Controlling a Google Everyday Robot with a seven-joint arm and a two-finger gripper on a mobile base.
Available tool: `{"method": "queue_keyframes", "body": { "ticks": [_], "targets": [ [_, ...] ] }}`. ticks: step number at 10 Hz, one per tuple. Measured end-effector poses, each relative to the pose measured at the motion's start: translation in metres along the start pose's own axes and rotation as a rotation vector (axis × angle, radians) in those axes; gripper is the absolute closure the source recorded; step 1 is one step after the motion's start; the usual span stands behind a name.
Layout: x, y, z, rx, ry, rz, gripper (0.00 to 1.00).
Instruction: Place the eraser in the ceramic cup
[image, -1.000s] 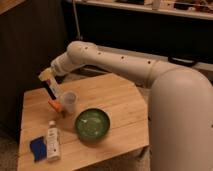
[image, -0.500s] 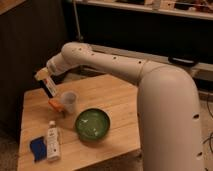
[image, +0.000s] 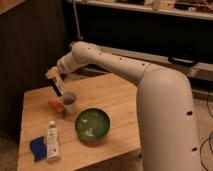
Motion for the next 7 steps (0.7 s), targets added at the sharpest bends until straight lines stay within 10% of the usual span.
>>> {"method": "queue_keyframes", "body": {
  "ticks": [7],
  "targets": [
    [0.031,-0.002,0.003,-0.039,-0.020,-0.016,1.00]
  ]
}}
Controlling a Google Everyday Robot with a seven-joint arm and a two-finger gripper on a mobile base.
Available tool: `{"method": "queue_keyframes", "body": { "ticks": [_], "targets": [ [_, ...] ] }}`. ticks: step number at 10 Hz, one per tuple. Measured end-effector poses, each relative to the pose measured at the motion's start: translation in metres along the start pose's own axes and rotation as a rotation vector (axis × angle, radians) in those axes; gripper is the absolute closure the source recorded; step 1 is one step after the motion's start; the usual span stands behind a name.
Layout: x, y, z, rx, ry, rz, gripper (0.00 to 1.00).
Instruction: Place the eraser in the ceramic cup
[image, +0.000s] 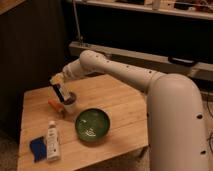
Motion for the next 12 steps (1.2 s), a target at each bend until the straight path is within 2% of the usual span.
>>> {"method": "queue_keyframes", "body": {
  "ticks": [6,7,9,12],
  "targets": [
    [0.019,-0.009,0.006,0.003,0.015,-0.034,1.00],
    [0.020,-0.008,0.008,-0.002,0.009,-0.043,0.96],
    [0.023,-0.002,0.016,-0.009,-0.002,-0.079,0.75],
    [0.029,-0.001,0.020,0.006,0.017,-0.119,0.45]
  ]
}}
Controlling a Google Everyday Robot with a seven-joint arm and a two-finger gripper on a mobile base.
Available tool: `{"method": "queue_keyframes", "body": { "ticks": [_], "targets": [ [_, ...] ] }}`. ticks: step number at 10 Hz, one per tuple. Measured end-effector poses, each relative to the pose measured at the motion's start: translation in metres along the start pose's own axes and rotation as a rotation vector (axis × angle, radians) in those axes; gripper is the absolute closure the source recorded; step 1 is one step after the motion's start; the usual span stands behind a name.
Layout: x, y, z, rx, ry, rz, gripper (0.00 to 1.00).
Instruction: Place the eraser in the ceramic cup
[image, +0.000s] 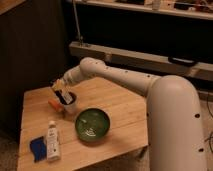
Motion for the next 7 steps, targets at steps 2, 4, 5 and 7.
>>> {"method": "queue_keyframes", "body": {
  "ticks": [2,4,5,7],
  "targets": [
    [0.009,-0.002,0.001,0.014,0.020,0.002,0.27],
    [0.019,-0.007,0.000,0.016,0.024,0.020,0.20],
    [0.022,-0.009,-0.002,0.013,0.019,0.036,0.20],
    [0.021,-0.008,-0.001,0.010,0.020,0.033,0.20]
  ]
}}
